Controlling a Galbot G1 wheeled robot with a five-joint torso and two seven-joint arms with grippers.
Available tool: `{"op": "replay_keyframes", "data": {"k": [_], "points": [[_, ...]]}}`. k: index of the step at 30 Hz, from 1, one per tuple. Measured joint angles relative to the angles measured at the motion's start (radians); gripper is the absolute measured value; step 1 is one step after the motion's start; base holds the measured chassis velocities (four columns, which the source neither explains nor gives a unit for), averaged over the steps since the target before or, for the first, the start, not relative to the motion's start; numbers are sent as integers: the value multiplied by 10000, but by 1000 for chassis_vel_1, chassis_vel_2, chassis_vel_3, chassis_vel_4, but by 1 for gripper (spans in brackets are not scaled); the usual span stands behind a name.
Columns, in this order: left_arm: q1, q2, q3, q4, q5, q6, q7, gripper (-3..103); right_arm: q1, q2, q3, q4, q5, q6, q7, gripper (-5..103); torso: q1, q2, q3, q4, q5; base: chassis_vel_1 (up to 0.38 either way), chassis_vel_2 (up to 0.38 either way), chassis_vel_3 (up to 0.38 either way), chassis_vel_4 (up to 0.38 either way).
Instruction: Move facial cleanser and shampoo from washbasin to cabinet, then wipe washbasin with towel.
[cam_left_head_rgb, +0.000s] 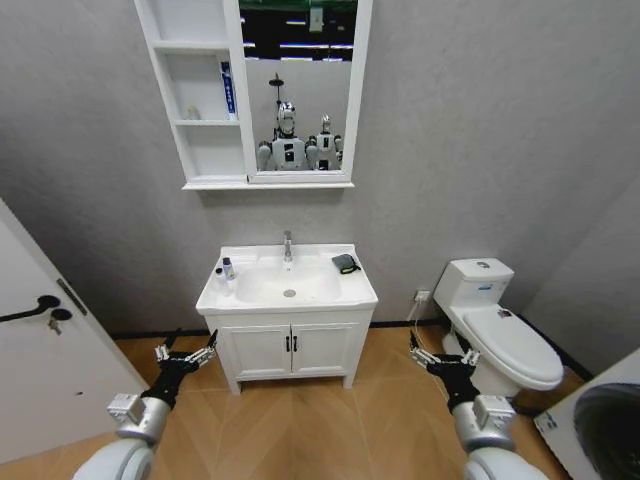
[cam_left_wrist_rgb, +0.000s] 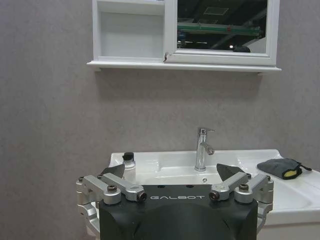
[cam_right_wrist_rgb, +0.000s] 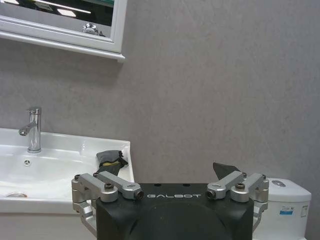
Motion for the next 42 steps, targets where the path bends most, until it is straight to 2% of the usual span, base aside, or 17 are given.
{"op": "replay_keyframes", "data": {"k": [20,23,26,33,40,42], "points": [[-95,-121,82,116,-69,-41,71,100,6,70,-97,-226,-156,182,-16,100,4,-1,1,0,-3,-187,205,198,-197],[-114,-113,79,130,-101,1,137,100,36,76,-96,-276,-133,186,2,100,15,-6,5,5,4,-84,124,53,-10],[-114,-115,75,143,-100,70,296,100,37,82,-89,-279,-130,192,14,100,5,-3,1,-4,-1,-86,63,-1,0],[-82,-210,78,392,89,-3,509,100,10,153,-51,-292,-127,278,37,100,-8,3,-2,2,0,53,-24,-27,29],[-145,-190,72,531,222,-56,457,100,-94,240,6,-407,-135,456,10,100,-2,2,0,0,0,20,10,26,13],[-275,-230,143,656,400,-361,16,100,-89,240,11,-461,-135,497,-1,100,2,0,1,2,0,0,0,0,0]]}}
